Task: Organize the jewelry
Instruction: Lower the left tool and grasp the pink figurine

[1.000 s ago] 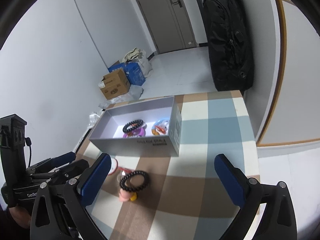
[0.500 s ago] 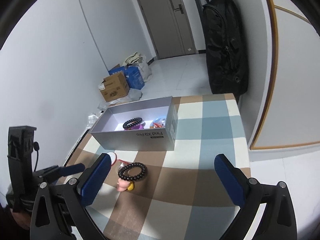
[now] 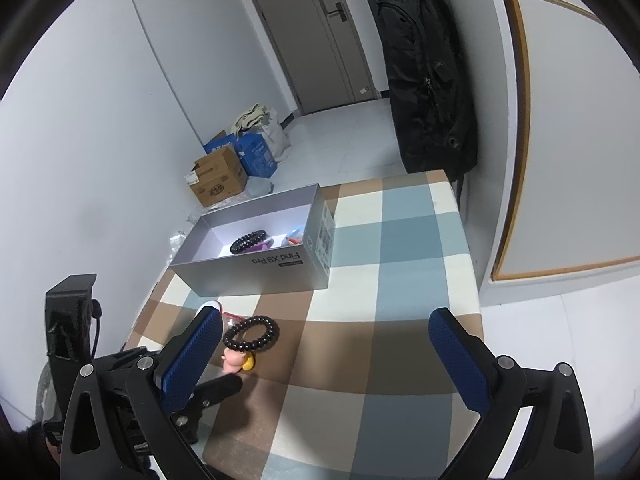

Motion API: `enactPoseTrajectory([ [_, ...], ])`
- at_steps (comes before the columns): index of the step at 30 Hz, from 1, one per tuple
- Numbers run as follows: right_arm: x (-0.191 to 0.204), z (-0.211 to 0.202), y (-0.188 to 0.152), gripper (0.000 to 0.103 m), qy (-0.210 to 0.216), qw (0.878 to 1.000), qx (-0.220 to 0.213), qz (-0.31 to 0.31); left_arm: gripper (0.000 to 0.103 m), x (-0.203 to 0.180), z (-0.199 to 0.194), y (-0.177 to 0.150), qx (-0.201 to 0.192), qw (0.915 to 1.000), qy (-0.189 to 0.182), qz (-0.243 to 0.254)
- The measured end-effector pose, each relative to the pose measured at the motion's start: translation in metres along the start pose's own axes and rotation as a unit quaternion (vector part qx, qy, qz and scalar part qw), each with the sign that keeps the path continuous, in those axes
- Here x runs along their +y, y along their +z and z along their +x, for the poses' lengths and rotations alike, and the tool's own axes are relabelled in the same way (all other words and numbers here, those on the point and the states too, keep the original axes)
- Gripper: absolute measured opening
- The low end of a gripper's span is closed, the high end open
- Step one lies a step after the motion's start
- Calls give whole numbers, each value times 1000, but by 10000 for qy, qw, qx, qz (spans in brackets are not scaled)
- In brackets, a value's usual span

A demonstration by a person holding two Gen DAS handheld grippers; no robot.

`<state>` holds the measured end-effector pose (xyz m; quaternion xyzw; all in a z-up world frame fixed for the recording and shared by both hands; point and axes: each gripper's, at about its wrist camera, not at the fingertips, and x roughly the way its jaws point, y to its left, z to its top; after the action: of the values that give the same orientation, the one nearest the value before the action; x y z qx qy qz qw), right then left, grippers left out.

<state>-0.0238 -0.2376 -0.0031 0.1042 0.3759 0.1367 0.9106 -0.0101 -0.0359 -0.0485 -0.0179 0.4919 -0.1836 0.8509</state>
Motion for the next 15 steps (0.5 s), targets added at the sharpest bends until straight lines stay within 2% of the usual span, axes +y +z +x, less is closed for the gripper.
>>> enactPoseTrajectory([
  [3,-2,0,0,103,-16,10000,14,45,43,0,0,1,-33,10000,22,-6],
  [9,-6,1,0,103,76,9998,78,182,26,2,4,-1,48,10000,-33,-45],
  [15,-2,3,-1,103,141,9997,137,107,14,2,2,2,59,9998,-204,6],
])
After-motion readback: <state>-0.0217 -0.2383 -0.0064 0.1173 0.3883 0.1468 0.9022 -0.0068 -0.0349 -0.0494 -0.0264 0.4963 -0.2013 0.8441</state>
